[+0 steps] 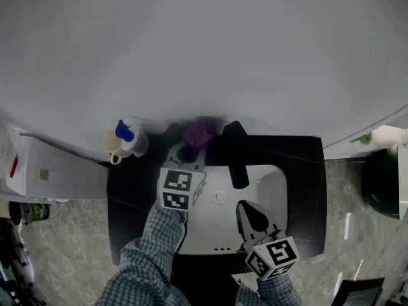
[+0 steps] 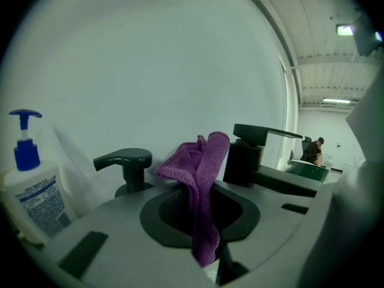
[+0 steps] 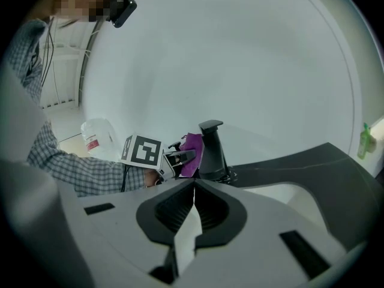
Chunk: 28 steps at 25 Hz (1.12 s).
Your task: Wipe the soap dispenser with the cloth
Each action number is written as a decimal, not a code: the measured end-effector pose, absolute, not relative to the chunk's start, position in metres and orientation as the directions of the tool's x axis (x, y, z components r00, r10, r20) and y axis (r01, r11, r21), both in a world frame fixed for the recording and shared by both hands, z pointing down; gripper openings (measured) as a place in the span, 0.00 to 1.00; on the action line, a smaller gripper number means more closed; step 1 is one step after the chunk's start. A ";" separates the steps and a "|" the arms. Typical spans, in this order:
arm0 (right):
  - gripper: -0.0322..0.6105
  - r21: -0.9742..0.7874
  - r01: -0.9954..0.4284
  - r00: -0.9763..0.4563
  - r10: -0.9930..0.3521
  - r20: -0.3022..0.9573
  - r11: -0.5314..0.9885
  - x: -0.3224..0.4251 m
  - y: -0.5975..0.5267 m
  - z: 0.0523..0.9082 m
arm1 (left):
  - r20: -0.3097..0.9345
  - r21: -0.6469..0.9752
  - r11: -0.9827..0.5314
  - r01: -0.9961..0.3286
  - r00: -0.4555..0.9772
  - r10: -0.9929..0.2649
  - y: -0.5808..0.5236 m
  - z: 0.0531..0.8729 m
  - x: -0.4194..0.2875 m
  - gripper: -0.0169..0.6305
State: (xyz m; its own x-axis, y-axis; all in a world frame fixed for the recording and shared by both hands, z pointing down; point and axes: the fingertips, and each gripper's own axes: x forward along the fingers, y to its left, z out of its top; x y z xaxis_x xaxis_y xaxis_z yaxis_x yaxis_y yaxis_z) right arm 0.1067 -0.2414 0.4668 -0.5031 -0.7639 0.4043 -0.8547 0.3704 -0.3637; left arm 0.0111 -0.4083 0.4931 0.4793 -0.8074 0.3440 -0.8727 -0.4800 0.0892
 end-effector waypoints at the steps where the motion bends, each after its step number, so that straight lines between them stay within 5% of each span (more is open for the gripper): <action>1: 0.08 -0.364 -0.856 -0.501 -0.765 0.404 0.368 0.107 -0.241 0.467 | 0.344 0.090 -0.487 -0.868 0.487 -0.803 -0.408 0.494 0.013 0.11; 13: 0.08 -0.358 -0.856 -0.502 -0.762 0.410 0.371 0.101 -0.231 0.466 | 0.413 0.202 -0.465 -0.862 0.506 -0.757 -0.374 0.526 -0.002 0.12; 28: 0.08 -0.313 -0.874 -0.470 -0.808 0.354 0.371 0.071 -0.225 0.430 | 0.338 0.147 -0.508 -0.849 0.526 -0.781 -0.320 0.450 -0.065 0.12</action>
State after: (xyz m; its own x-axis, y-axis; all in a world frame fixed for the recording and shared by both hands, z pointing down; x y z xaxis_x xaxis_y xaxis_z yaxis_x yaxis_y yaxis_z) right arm 0.0708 -0.2251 0.4304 -0.4700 -0.8084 0.3543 -0.8742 0.3710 -0.3132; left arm -0.0645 -0.3199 0.4498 0.5255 -0.7809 0.3376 -0.8489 -0.5079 0.1466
